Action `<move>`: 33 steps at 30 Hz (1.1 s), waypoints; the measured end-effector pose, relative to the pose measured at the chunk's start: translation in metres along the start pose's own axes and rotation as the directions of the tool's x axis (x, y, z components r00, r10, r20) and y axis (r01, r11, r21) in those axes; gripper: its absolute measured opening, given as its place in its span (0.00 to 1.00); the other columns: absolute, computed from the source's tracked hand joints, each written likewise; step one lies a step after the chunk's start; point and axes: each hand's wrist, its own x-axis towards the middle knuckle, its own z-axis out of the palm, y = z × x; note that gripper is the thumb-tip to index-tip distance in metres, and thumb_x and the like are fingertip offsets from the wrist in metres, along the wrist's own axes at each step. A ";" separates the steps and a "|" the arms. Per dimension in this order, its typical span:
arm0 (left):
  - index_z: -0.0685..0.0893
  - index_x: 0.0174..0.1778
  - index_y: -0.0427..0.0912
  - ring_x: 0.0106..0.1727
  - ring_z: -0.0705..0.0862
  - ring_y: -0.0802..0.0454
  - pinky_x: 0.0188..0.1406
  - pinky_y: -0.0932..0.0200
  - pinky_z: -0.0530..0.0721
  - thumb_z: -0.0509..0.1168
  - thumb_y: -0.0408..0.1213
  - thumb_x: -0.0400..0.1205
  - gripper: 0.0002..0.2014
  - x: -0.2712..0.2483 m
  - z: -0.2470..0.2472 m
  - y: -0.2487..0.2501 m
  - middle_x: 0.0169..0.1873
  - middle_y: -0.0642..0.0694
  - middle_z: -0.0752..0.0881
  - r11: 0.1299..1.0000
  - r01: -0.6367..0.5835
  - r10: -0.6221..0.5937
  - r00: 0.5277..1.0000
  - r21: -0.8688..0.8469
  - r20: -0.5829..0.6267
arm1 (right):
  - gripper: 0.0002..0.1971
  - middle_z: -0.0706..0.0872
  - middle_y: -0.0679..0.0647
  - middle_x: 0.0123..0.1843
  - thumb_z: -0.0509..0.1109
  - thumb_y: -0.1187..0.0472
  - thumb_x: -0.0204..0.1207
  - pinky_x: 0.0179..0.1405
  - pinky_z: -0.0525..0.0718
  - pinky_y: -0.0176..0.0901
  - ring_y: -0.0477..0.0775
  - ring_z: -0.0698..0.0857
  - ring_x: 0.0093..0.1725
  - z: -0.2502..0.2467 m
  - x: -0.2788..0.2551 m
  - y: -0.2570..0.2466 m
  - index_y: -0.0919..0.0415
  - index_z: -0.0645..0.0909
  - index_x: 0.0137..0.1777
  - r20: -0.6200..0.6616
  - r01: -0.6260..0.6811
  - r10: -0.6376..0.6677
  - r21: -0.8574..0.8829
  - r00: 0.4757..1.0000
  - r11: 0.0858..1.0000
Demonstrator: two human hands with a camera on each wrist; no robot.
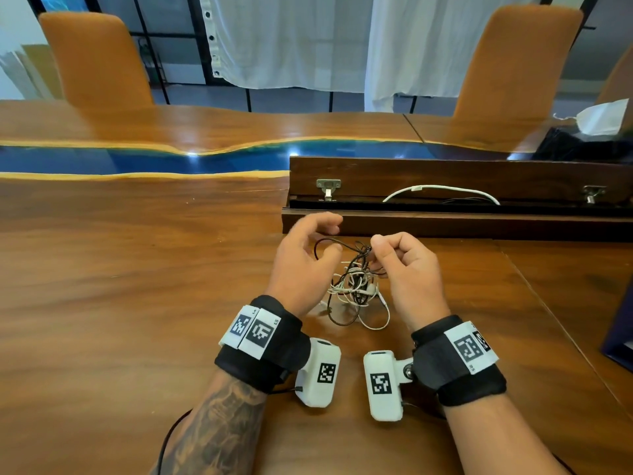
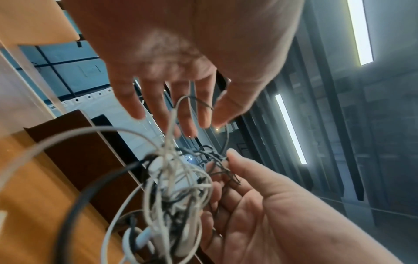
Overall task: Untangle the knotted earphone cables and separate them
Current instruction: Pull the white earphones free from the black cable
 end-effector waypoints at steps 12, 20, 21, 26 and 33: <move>0.88 0.50 0.39 0.25 0.75 0.57 0.38 0.56 0.84 0.66 0.27 0.85 0.06 0.010 -0.016 -0.004 0.21 0.53 0.77 0.892 0.219 -0.271 0.959 -0.396 -0.080 | 0.06 0.82 0.46 0.33 0.72 0.54 0.83 0.35 0.78 0.28 0.39 0.79 0.33 -0.011 0.006 0.000 0.52 0.84 0.44 -0.131 0.036 -0.041 -0.041 0.990 0.998; 0.81 0.55 0.39 0.20 0.65 0.58 0.21 0.58 0.81 0.65 0.20 0.83 0.10 0.011 -0.022 -0.003 0.23 0.50 0.68 0.784 0.239 -0.277 0.961 -0.573 0.022 | 0.08 0.89 0.48 0.37 0.65 0.57 0.88 0.49 0.88 0.49 0.53 0.89 0.44 -0.007 0.009 -0.004 0.56 0.82 0.48 -0.161 -0.114 0.175 0.333 0.971 0.936; 0.81 0.54 0.39 0.20 0.64 0.58 0.19 0.60 0.76 0.65 0.20 0.82 0.10 0.010 -0.022 -0.004 0.22 0.51 0.66 0.795 0.243 -0.282 0.959 -0.556 0.016 | 0.09 0.88 0.49 0.37 0.64 0.58 0.89 0.48 0.88 0.49 0.54 0.90 0.44 -0.007 0.009 -0.008 0.57 0.81 0.48 -0.132 -0.133 0.214 0.456 0.968 0.880; 0.83 0.54 0.38 0.24 0.73 0.58 0.33 0.52 0.90 0.69 0.21 0.81 0.10 0.011 -0.019 -0.005 0.24 0.50 0.73 0.803 0.293 -0.348 0.938 -0.519 -0.008 | 0.10 0.76 0.48 0.30 0.62 0.57 0.89 0.37 0.87 0.43 0.47 0.80 0.29 -0.010 0.006 -0.015 0.59 0.78 0.46 -0.044 -0.195 0.278 0.610 0.960 0.768; 0.85 0.48 0.41 0.23 0.68 0.57 0.21 0.66 0.68 0.71 0.23 0.80 0.08 0.011 -0.022 -0.008 0.21 0.56 0.75 0.895 0.270 -0.315 0.946 -0.354 -0.075 | 0.09 0.79 0.49 0.34 0.68 0.55 0.86 0.33 0.77 0.32 0.38 0.76 0.31 -0.011 0.007 0.000 0.59 0.81 0.47 -0.076 -0.036 0.029 -0.095 0.997 0.995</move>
